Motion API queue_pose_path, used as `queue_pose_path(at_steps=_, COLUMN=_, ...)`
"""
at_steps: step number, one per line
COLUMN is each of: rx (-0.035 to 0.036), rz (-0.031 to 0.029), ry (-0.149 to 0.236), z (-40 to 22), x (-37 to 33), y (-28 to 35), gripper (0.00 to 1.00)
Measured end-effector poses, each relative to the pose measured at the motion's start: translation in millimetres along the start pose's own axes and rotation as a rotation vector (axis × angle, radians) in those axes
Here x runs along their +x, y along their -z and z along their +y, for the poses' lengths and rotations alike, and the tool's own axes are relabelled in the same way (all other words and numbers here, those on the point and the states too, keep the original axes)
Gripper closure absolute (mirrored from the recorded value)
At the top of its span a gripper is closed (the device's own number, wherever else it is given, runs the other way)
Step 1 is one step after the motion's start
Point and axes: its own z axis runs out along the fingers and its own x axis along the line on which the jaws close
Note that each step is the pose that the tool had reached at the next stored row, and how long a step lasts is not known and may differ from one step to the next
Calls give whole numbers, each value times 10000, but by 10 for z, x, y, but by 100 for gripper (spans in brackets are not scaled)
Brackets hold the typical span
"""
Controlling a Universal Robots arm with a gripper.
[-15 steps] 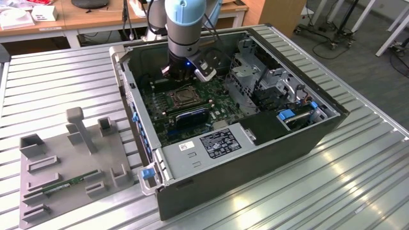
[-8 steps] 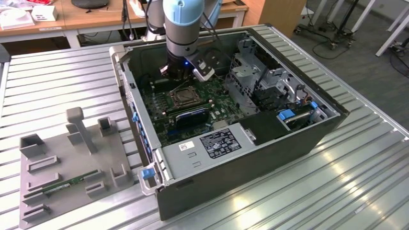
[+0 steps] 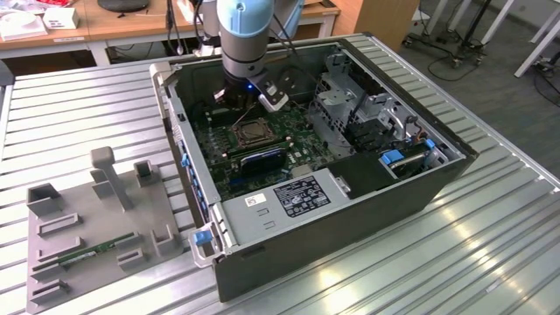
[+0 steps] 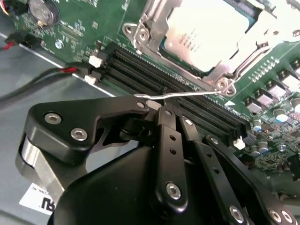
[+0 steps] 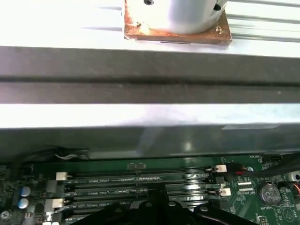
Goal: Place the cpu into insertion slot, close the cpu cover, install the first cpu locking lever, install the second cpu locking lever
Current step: 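Install the first cpu locking lever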
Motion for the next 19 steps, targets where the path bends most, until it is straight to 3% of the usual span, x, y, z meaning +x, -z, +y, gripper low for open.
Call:
queue_pose_path(at_steps=7, rx=-127, rz=-8, ry=-12, z=47, x=21, y=133, gripper=89)
queue_pose_path(at_steps=12, rx=-150, rz=-8, ry=-17, z=90, x=8, y=261, gripper=89)
queue_pose_path(at_steps=15, rx=-151, rz=-10, ry=-15, z=62, x=4, y=286, gripper=89)
queue_pose_path(at_steps=19, rx=-152, rz=-10, ry=-14, z=-29, x=-3, y=319, gripper=89)
